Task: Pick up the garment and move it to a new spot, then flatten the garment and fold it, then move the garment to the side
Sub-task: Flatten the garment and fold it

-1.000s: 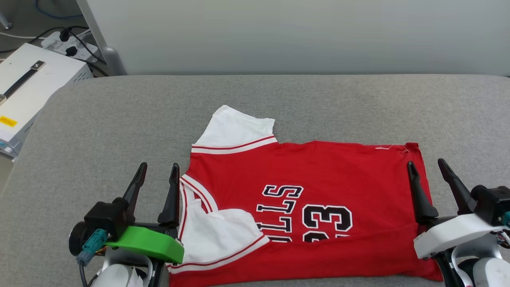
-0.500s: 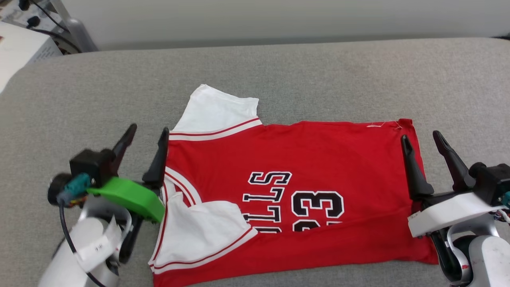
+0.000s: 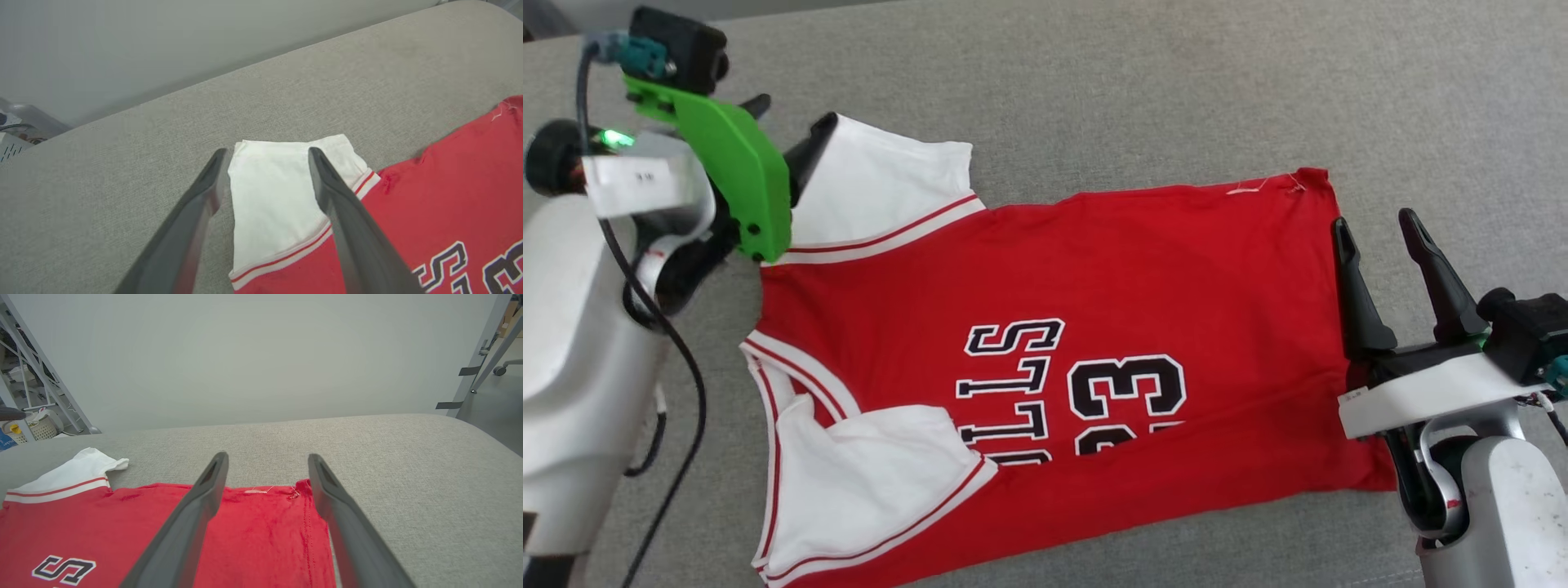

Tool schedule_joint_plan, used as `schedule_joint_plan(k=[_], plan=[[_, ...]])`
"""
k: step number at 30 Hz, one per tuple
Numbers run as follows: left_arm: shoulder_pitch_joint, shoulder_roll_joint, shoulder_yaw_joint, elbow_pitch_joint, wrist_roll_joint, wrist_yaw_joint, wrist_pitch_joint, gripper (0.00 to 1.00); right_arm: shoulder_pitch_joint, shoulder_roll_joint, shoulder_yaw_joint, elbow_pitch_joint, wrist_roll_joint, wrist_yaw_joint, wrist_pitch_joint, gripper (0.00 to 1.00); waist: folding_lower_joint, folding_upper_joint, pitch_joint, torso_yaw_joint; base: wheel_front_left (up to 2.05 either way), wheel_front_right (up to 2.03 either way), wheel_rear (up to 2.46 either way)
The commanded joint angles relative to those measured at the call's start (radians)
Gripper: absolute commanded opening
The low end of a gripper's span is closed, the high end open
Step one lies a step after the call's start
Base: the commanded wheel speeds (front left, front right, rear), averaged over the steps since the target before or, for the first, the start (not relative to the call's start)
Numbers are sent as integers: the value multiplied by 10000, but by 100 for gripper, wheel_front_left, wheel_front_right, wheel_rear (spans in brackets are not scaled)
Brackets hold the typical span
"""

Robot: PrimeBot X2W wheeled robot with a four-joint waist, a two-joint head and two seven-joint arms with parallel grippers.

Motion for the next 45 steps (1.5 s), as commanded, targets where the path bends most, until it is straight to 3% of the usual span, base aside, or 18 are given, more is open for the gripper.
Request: schedule_joint_plan(k=[1,3,5,18,19,20,21,28,35,39,45], plan=[[-388,192,-177,147,-160,-56,383,100,-211,57,28,54,-27,-9,-124,100,-1,118,617,-557,0,0,0],[-1793,837,-1062,1147,-770,-64,2026,100,-555,258,191,460,85,-9,-331,100,-1,118,1261,-865,0,0,0],[-2079,873,-1143,1518,-941,-65,2179,100,-685,296,247,511,108,-9,-409,100,-1,118,1437,-920,0,0,0],[-2911,874,-1573,3679,-530,-37,1542,100,-1121,374,472,1006,251,-9,-714,100,-1,118,1994,-1043,0,0,0],[-2924,850,-1625,3826,-489,-30,1543,76,-1147,378,479,1036,248,-9,-727,100,-1,118,2003,-1039,0,0,0],[-2949,855,-1671,3928,-403,5,1502,18,-1168,381,480,1054,248,-9,-733,100,-1,118,2008,-1035,0,0,0],[-2972,871,-1775,4010,-271,1,1426,0,-1192,385,479,1073,249,-9,-737,100,-1,118,2010,-1029,0,0,0],[-2773,480,-1849,4392,-603,-33,898,0,-1200,320,382,1200,202,-9,-670,100,-1,118,1731,-874,0,0,0],[-2460,174,-1564,4326,-1105,-53,-425,0,-1015,100,240,1109,166,-9,-171,100,-1,118,977,-590,0,0,0],[-2168,184,-1621,3802,-1290,-60,-885,0,-853,-309,277,952,163,-9,641,100,-1,118,597,-279,0,0,0],[-1379,510,-1754,2403,-1517,-64,-1149,0,-989,-1357,396,802,216,-9,2877,100,-1,118,128,156,0,0,0]])
